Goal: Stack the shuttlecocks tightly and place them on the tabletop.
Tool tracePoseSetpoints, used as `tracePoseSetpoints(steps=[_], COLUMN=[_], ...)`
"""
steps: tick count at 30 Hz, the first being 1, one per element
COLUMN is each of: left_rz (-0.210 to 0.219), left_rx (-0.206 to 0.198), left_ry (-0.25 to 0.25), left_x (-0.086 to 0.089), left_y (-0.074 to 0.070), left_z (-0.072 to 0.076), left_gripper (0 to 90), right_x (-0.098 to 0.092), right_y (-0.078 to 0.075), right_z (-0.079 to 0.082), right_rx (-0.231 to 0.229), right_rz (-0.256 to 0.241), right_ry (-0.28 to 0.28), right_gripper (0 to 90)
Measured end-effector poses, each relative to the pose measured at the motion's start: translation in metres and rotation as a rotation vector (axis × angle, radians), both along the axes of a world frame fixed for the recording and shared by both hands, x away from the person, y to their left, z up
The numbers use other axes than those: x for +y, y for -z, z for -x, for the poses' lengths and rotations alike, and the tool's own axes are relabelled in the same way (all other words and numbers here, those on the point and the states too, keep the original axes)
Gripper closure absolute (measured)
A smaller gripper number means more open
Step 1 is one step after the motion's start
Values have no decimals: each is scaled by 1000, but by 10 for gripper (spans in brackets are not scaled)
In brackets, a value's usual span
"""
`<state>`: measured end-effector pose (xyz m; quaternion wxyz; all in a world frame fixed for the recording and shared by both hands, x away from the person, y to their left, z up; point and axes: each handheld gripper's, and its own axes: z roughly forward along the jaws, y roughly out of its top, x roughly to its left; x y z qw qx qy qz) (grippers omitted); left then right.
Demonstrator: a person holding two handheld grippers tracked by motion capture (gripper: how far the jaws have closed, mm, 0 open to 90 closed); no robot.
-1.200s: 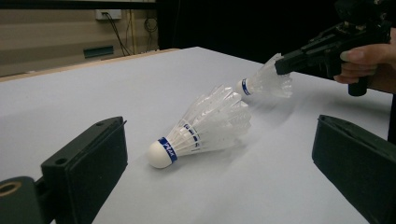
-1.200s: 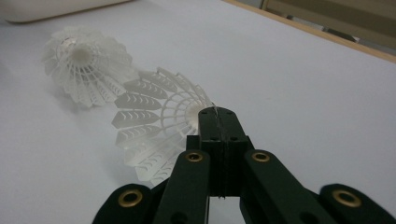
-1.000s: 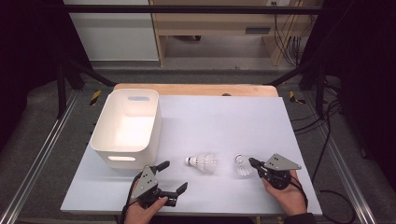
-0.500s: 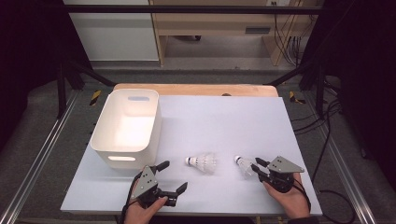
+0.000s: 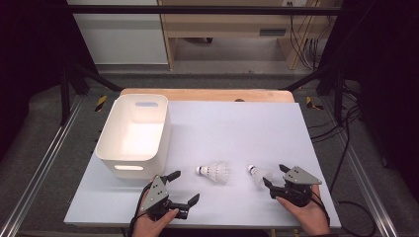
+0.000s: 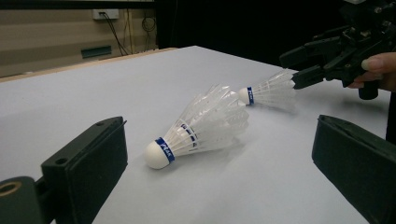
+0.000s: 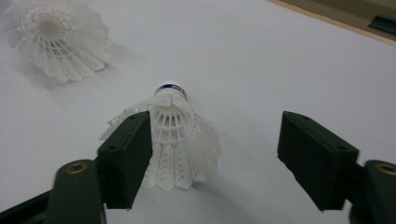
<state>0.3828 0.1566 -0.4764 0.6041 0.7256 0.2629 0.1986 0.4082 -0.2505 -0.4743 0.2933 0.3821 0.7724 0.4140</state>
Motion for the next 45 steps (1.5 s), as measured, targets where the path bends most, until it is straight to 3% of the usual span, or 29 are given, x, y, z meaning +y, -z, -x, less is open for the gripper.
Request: tracePoseSetpoints(steps=[7, 24, 32, 36, 40, 45], left_rz=[-6, 0, -3, -6, -4, 1], left_rx=[-6, -7, -7, -10, -7, -6], left_ry=[-1, -12, -15, -14, -10, -14], left_x=[0, 3, 4, 3, 3, 4], left_y=[0, -1, -1, -1, 0, -1], left_z=[0, 0, -1, -1, -1, -1], left_gripper=[31, 31, 31, 31, 31, 31], right_x=[-4, -7, -5, -5, -1, 3], right_y=[0, 3, -1, -1, 1, 3], right_z=[10, 21, 30, 37, 41, 43], right_rx=[-2, 17, -2, 9, 50, 56], right_rz=[-5, -8, -8, -20, -41, -32], right_ry=[47, 72, 59, 45, 11, -9], right_gripper=[125, 104, 109, 103, 95, 134])
